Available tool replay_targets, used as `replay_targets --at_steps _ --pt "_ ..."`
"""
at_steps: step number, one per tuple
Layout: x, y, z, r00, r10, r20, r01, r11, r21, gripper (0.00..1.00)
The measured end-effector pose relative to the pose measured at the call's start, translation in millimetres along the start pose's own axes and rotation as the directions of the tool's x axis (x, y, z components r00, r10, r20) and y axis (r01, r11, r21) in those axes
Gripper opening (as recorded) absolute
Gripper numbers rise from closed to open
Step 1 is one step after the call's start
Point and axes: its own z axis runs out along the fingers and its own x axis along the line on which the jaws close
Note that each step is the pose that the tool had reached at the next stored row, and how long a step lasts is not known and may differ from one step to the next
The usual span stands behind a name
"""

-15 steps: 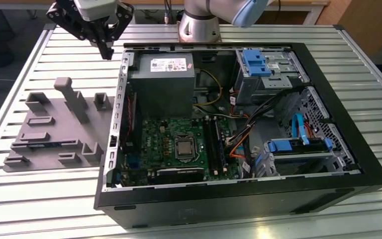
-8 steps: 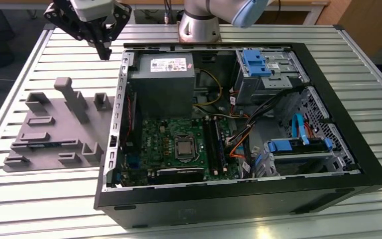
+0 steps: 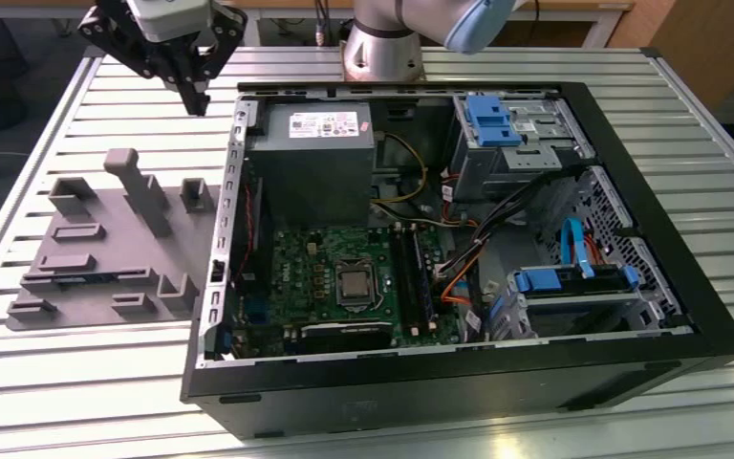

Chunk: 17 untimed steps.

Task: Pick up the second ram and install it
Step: 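Reach for the second ram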

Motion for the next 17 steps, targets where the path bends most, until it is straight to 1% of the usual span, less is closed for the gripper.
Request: replay_targets --at_steps 17 --pt "9.5 -0.8 0.6 1.0 0.0 0.0 0.0 1.0 0.0 0.11"
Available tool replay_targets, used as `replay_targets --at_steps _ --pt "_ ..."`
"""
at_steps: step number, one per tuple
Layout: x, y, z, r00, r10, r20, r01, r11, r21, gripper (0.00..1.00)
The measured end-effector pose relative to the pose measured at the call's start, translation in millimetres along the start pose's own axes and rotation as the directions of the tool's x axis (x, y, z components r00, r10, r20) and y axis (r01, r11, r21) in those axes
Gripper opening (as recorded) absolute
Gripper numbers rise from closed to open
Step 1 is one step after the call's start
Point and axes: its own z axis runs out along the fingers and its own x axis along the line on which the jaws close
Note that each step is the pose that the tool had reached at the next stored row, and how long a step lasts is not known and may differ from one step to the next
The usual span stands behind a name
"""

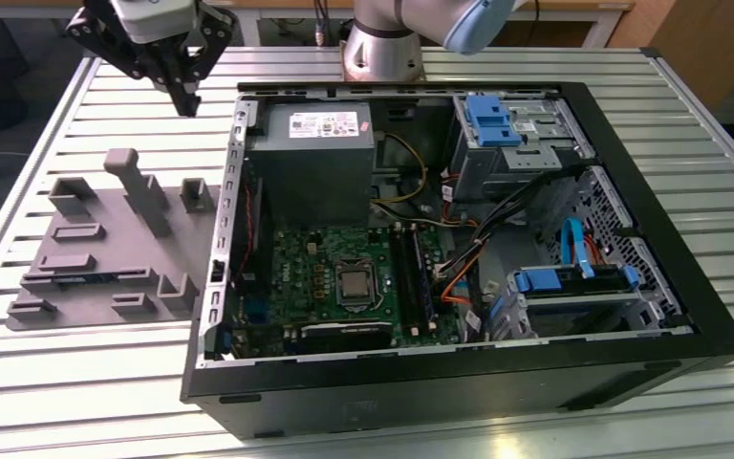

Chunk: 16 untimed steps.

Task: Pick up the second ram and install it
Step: 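Reach for the second ram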

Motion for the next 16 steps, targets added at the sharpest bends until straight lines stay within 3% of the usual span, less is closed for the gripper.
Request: replay_targets --at_steps 16 --pt "11.3 -0.9 0.8 1.0 0.0 0.0 0.0 1.0 0.0 0.11"
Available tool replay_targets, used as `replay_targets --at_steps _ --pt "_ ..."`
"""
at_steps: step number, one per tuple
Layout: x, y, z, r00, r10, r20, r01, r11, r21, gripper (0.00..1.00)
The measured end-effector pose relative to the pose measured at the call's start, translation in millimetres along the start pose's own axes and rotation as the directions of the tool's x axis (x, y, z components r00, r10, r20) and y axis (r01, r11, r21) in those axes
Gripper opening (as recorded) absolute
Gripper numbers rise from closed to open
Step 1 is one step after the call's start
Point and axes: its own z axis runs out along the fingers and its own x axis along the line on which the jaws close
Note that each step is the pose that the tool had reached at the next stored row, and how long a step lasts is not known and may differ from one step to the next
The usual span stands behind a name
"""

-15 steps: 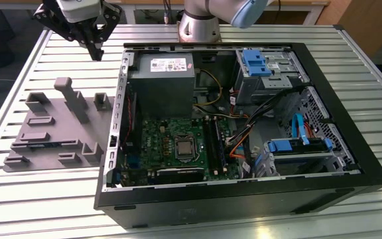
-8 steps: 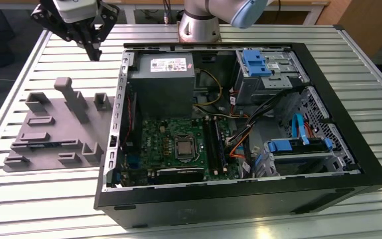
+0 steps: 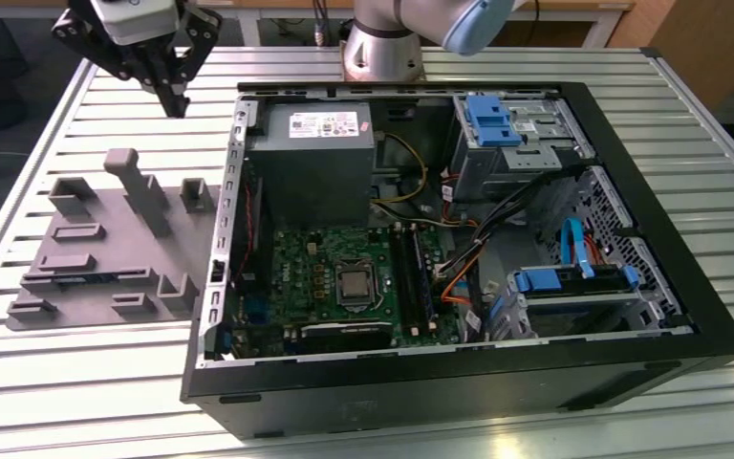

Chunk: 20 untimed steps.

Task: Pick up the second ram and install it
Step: 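Reach for the second ram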

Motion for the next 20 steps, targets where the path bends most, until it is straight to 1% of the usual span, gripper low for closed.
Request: replay_targets --at_steps 3,5,13,15,17,20 --pt "3.4 -0.6 0.3 1.0 0.0 0.0 0.0 1.0 0.0 0.11" --pt "6.6 -2.3 0.4 1.0 0.0 0.0 0.0 1.0 0.0 0.11" --pt "20.0 -13.4 1.3 1.0 0.0 0.0 0.0 1.0 0.0001 0.11" --pt "23.8 -15.3 1.6 1.0 0.0 0.0 0.0 1.0 0.0 0.11" --pt "27.5 -15.9 1.7 1.0 0.0 0.0 0.0 1.0 0.0 0.11" --pt "28.8 -16.0 1.7 1.0 0.0 0.0 0.0 1.0 0.0 0.11"
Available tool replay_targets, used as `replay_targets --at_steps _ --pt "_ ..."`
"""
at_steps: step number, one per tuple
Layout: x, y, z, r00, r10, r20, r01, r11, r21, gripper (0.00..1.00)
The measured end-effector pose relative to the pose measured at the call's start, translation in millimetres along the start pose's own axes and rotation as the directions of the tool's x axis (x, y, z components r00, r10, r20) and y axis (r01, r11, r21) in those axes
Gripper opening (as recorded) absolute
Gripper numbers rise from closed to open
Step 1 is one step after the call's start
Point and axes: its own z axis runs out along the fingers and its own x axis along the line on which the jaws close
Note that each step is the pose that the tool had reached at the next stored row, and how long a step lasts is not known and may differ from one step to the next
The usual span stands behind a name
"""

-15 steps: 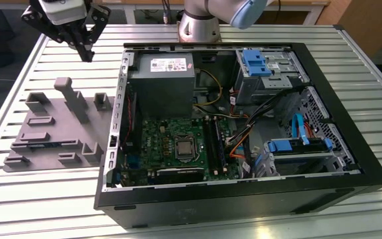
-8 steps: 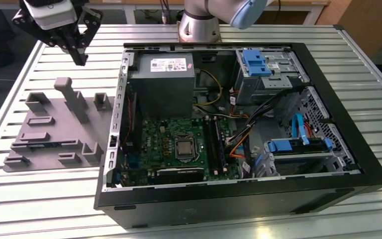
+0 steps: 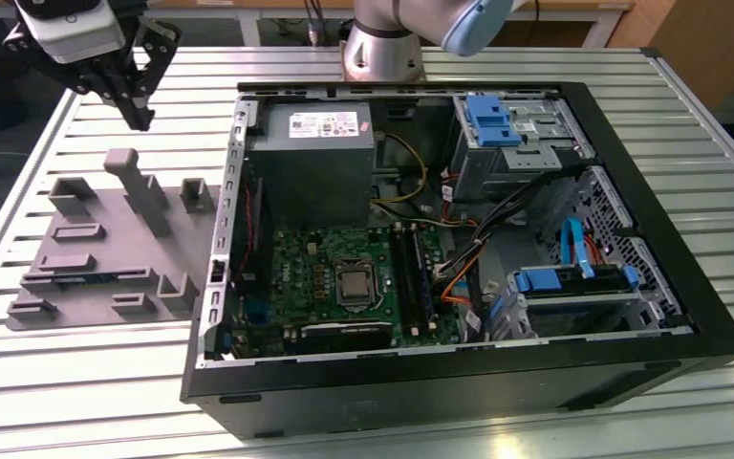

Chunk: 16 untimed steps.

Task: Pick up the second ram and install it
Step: 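Reach for the second ram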

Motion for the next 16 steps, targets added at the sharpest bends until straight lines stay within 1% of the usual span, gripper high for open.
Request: replay_targets --at_steps 6,8,13,16 --pt "0.3 -0.1 0.0 1.0 0.0 0.0 0.0 1.0 0.0 0.11" --pt "2.8 -0.9 0.0 1.0 0.0 0.0001 0.0 1.0 0.0 0.11" --pt "16.2 -7.1 0.6 1.0 0.0 0.0001 0.0 1.0 0.0 0.11" --pt "25.8 -10.0 1.9 1.0 0.0 0.0 0.0 1.0 0.0 0.11"
